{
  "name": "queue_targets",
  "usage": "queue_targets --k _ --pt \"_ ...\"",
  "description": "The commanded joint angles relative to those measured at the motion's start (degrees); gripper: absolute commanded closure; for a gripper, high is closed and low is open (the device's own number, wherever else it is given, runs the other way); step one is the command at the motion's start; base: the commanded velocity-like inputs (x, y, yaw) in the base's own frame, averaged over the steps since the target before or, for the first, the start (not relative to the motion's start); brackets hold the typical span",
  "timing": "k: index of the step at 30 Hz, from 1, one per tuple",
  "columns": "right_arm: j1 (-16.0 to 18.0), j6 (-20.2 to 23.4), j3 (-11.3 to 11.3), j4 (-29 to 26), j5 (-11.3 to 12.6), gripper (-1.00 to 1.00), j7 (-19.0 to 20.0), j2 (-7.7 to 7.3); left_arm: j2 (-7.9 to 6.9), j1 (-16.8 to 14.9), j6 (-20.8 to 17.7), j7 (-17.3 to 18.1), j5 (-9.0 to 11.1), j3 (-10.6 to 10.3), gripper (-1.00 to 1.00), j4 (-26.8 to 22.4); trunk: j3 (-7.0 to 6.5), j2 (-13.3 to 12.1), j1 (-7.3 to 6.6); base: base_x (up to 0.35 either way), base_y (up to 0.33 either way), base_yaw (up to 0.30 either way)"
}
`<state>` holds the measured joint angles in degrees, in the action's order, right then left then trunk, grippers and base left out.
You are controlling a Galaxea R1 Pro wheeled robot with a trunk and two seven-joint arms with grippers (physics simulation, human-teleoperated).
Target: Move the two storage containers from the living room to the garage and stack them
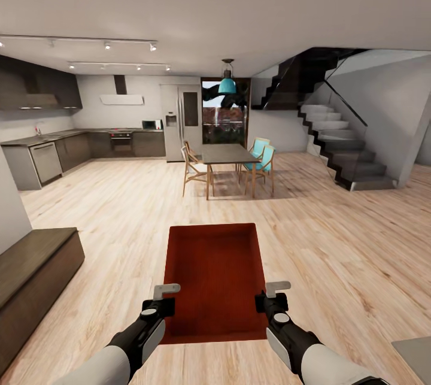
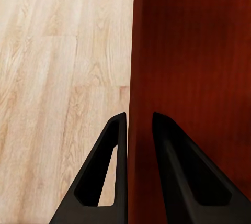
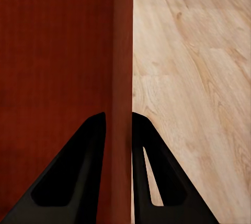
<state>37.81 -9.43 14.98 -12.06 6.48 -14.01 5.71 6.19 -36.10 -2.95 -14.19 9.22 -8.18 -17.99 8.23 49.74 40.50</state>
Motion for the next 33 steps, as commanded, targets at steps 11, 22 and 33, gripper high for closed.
queue_targets --k 11,22,33 --pt "0.1 -0.2 -2.3 0.2 3.6 1.0 -2.3 0.46 0.05 0.0 -0.1 -0.9 -1.0 1.1 1.0 -0.4 0.08 0.1 0.01 0.0 0.0 0.0" --pt "0.1 -0.2 -2.2 0.2 3.6 1.0 -2.2 0.41 0.05 0.0 -0.1 -0.9 -1.0 1.1 1.0 -0.4 0.08 0.1 0.01 0.0 0.0 0.0" --pt "0.1 -0.7 -2.3 0.2 3.7 1.0 -2.2 0.49 0.05 0.0 -0.1 -0.9 -1.0 1.1 1.0 -0.4 0.08 0.1 0.01 0.0 0.0 0.0"
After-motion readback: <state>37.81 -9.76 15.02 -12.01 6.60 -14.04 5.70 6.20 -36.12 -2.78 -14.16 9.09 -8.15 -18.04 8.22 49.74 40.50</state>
